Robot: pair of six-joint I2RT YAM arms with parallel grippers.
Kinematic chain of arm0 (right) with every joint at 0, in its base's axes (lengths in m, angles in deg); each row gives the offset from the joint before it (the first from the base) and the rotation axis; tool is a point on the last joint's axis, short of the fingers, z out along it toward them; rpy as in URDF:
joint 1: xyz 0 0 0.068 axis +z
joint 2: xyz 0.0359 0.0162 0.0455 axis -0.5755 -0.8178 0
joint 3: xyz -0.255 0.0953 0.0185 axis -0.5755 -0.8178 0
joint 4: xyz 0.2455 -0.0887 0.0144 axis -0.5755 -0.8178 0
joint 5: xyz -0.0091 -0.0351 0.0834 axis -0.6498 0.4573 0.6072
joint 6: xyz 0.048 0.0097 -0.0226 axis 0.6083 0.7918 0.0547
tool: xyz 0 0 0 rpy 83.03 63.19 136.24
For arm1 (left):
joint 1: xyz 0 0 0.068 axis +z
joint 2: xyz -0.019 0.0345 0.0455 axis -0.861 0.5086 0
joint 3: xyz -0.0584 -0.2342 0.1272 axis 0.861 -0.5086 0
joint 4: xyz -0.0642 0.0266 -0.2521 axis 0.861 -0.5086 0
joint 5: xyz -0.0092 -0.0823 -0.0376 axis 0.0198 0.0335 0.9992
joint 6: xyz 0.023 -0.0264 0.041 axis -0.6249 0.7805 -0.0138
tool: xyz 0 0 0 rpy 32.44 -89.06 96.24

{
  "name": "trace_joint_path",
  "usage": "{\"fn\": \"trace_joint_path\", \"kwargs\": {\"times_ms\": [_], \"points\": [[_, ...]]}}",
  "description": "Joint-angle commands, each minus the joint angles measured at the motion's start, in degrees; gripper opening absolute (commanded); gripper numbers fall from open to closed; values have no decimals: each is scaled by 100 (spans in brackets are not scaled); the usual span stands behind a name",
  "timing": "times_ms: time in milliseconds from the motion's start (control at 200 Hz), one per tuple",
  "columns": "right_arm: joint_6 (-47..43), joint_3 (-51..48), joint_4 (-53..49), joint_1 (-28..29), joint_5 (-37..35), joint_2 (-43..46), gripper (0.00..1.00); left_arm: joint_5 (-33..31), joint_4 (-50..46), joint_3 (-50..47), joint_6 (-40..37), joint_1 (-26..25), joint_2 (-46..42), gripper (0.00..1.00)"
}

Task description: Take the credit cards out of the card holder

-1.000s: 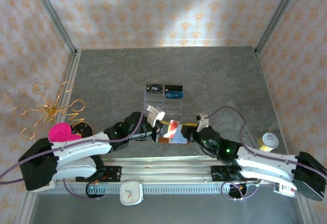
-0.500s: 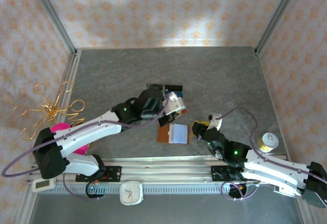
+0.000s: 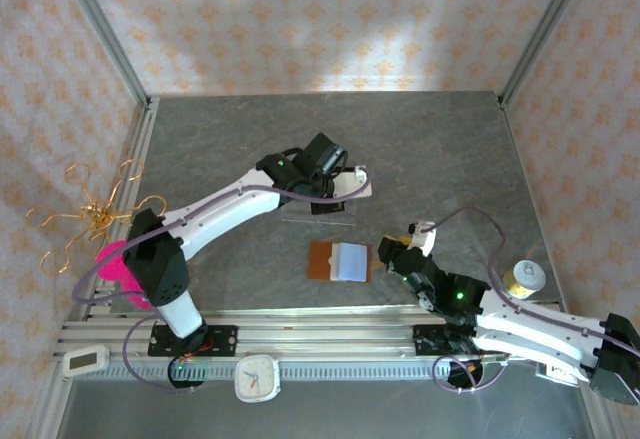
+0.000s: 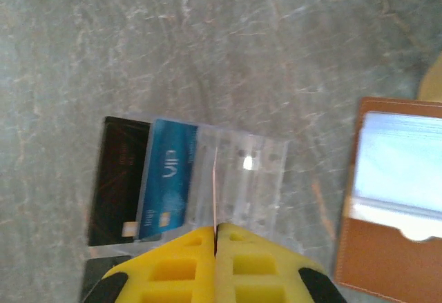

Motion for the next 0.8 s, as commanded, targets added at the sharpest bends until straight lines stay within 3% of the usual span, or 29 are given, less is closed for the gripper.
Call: {"fn": "trace_joint_path", "kwargs": {"times_ms": [0, 330, 796], "points": [[-92, 236, -207, -98, -411, -70, 44, 44, -502, 522, -654, 134, 308, 0], [-524, 325, 324, -1527, 839, -498, 45, 509, -481, 786, -1052, 330, 893, 0], [-721, 383, 569, -1962, 1120, -836, 45, 611, -471, 625, -1148, 214, 1333, 0]]}}
